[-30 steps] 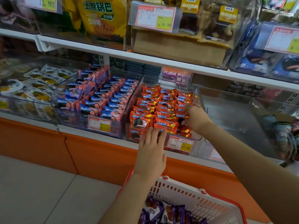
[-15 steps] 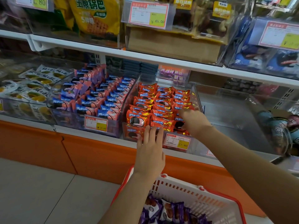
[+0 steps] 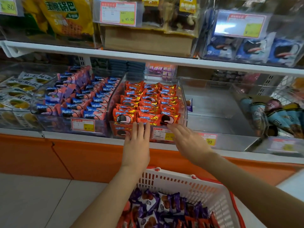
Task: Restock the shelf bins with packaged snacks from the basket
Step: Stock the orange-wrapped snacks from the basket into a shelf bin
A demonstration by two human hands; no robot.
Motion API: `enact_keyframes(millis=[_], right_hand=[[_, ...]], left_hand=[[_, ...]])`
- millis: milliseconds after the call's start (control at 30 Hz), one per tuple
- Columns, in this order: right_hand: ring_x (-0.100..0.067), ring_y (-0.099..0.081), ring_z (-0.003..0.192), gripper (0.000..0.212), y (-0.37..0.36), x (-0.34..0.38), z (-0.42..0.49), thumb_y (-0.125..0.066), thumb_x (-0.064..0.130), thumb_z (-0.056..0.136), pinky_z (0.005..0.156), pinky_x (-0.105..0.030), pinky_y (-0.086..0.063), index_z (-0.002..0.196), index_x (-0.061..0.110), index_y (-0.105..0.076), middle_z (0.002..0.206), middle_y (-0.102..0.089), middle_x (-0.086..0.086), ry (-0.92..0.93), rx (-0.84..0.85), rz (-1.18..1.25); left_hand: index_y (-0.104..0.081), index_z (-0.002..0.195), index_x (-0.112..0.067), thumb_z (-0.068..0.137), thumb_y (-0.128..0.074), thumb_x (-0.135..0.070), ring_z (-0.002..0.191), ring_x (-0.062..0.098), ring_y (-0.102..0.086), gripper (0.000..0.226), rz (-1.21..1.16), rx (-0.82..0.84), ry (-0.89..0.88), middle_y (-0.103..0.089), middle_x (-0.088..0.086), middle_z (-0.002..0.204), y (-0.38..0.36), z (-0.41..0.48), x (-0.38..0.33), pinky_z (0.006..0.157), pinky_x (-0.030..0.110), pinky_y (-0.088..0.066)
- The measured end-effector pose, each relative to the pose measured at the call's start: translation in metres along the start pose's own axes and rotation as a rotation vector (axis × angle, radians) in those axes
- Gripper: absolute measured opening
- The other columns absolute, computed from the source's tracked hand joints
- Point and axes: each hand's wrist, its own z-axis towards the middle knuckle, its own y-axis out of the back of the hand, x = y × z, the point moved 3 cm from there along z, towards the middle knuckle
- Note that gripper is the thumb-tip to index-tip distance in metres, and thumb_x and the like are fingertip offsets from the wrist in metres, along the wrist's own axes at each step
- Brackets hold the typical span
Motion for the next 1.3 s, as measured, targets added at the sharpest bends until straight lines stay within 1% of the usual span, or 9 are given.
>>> enact_keyframes(millis=[100,200,267,467,600,867,1000,1167,1300], right_hand=[[-0.019,-0.015,0.146,0.068,-0.016,-0.005,-0.013,-0.051,0.013,0.095,0.113,-0.03,-0.012,0.152,0.019,-0.014,0.159,-0.013,-0.001,-0.04,-0.033,-0.028],[-0.026,-0.059,0.115,0.063,-0.03,-0.009,-0.03,-0.08,0.007,0.066,0.098,-0.037,-0.045,0.125,0.012,-0.058,0.127,-0.059,-0.009,-0.013,-0.162,-0.077],[-0.023,-0.065,0.092,0.051,-0.044,-0.012,-0.043,-0.083,0.006,0.061,0.08,-0.034,-0.055,0.108,0.012,-0.065,0.105,-0.066,-0.006,0.02,-0.213,-0.06],[-0.016,-0.061,0.071,0.044,-0.105,-0.014,-0.077,-0.086,0.012,0.053,0.064,-0.028,-0.053,0.091,0.016,-0.066,0.082,-0.062,0.002,-0.029,-0.078,0.02],[-0.024,-0.042,0.127,0.044,-0.159,-0.009,-0.109,-0.05,0.011,0.093,0.108,-0.035,-0.034,0.136,0.015,-0.042,0.134,-0.045,-0.003,-0.073,0.272,0.17],[-0.018,-0.009,0.146,0.078,-0.23,0.007,-0.156,-0.045,-0.005,0.089,0.118,-0.034,-0.011,0.152,0.026,-0.01,0.159,-0.009,0.005,0.111,0.779,0.209],[-0.017,-0.011,0.146,0.067,-0.243,0.014,-0.164,-0.037,-0.003,0.095,0.117,-0.031,-0.007,0.152,0.024,-0.016,0.158,-0.017,0.001,0.164,0.828,0.204],[-0.027,-0.022,0.138,0.053,-0.252,0.018,-0.164,-0.044,0.007,0.096,0.113,-0.039,-0.019,0.146,0.018,-0.032,0.148,-0.03,-0.009,0.178,0.763,0.003],[-0.028,-0.018,0.14,0.048,-0.25,0.017,-0.168,-0.05,0.011,0.094,0.113,-0.04,-0.019,0.14,0.018,-0.04,0.151,-0.025,-0.009,0.143,0.737,-0.049]], left_hand=[[-0.003,0.152,-0.008,0.095,-0.051,-0.021,0.146,0.033,-0.008,0.076,0.027,-0.024,-0.045,-0.01,0.017,0.158,-0.001,-0.008,-0.001,0.119,0.047,-0.009],[-0.058,0.125,-0.005,0.064,-0.081,-0.011,0.12,0.036,-0.054,0.065,0.05,-0.126,-0.174,-0.059,0.019,0.123,-0.012,-0.019,0.0,0.105,0.054,-0.036],[-0.067,0.104,-0.008,0.054,-0.084,-0.009,0.104,0.034,-0.062,0.052,0.085,-0.123,-0.253,-0.066,0.014,0.103,-0.023,-0.029,0.0,0.097,0.054,-0.043],[-0.068,0.099,-0.014,0.059,-0.082,-0.015,0.098,0.025,-0.063,0.043,0.065,0.195,-0.239,-0.067,0.005,0.101,-0.085,-0.061,0.003,0.1,0.05,-0.042],[-0.038,0.139,-0.015,0.093,-0.042,-0.011,0.135,0.024,-0.032,0.046,0.067,0.489,-0.206,-0.038,0.006,0.145,-0.136,-0.095,0.003,0.115,0.041,-0.014],[-0.027,0.148,-0.018,0.1,-0.031,-0.027,0.143,0.025,-0.017,0.049,-0.006,0.751,-0.142,-0.023,0.005,0.155,-0.192,-0.146,0.014,0.118,0.042,-0.01],[-0.058,0.122,-0.024,0.091,-0.017,-0.046,0.119,0.022,-0.048,0.055,-0.115,0.724,-0.311,-0.055,-0.003,0.123,-0.212,-0.166,0.013,0.107,0.04,-0.032],[-0.047,0.136,-0.024,0.096,-0.037,-0.051,0.129,0.013,-0.031,0.049,-0.245,0.831,-0.365,-0.048,-0.006,0.133,-0.212,-0.181,-0.004,0.114,0.032,-0.009],[-0.041,0.141,-0.022,0.092,-0.053,-0.043,0.129,0.016,-0.031,0.055,-0.242,0.886,-0.373,-0.045,-0.003,0.135,-0.212,-0.195,-0.016,0.111,0.03,-0.015]])
